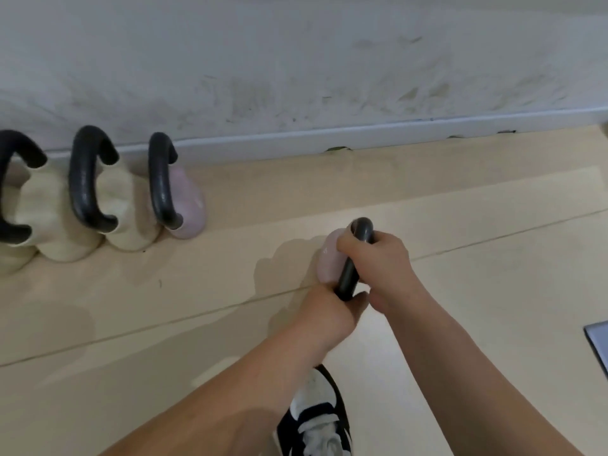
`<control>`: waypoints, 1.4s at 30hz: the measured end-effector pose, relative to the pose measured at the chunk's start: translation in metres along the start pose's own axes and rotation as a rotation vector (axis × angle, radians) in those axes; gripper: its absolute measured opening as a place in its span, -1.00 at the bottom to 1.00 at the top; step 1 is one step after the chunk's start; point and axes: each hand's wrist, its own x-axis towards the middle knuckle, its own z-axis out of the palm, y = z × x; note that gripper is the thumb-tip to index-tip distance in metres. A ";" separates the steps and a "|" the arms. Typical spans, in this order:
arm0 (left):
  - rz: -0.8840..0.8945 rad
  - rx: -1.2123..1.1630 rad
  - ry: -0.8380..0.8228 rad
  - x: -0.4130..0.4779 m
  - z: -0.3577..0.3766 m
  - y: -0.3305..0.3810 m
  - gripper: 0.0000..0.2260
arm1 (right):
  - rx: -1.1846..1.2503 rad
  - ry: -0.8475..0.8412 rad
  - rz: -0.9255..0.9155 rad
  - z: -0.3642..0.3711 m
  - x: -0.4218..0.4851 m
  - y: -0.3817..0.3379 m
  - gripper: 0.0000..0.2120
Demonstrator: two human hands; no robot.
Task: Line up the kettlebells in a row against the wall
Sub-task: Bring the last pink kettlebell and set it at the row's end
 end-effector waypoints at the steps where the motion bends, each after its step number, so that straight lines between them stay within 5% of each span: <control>1: -0.004 0.015 0.036 -0.002 0.000 -0.006 -0.84 | -0.001 -0.021 -0.016 0.008 -0.003 0.004 -0.78; 10: 0.147 0.036 0.363 0.005 -0.091 -0.020 -0.76 | -0.032 -0.234 -0.159 0.086 -0.002 -0.040 -0.84; 14: 0.187 -0.030 0.479 0.023 -0.127 -0.009 -0.80 | -0.060 -0.264 -0.223 0.124 0.010 -0.076 -0.72; 16: 0.153 -0.071 0.489 0.030 -0.139 -0.010 -0.83 | -0.073 -0.291 -0.230 0.141 0.016 -0.083 -0.62; 20: 0.102 -0.074 0.485 0.036 -0.150 -0.016 -0.84 | -0.152 -0.289 -0.223 0.161 0.025 -0.080 -0.78; 24: 0.062 -0.139 0.472 0.040 -0.152 -0.003 -0.81 | -0.215 -0.299 -0.224 0.177 0.038 -0.094 -0.56; 30: 0.099 -0.110 0.485 0.048 -0.176 0.017 -0.79 | -0.280 -0.337 -0.154 0.207 0.056 -0.119 -0.86; 42: 0.193 0.023 0.422 0.054 -0.186 0.007 -0.74 | -0.474 -0.348 -0.192 0.221 0.065 -0.137 -0.89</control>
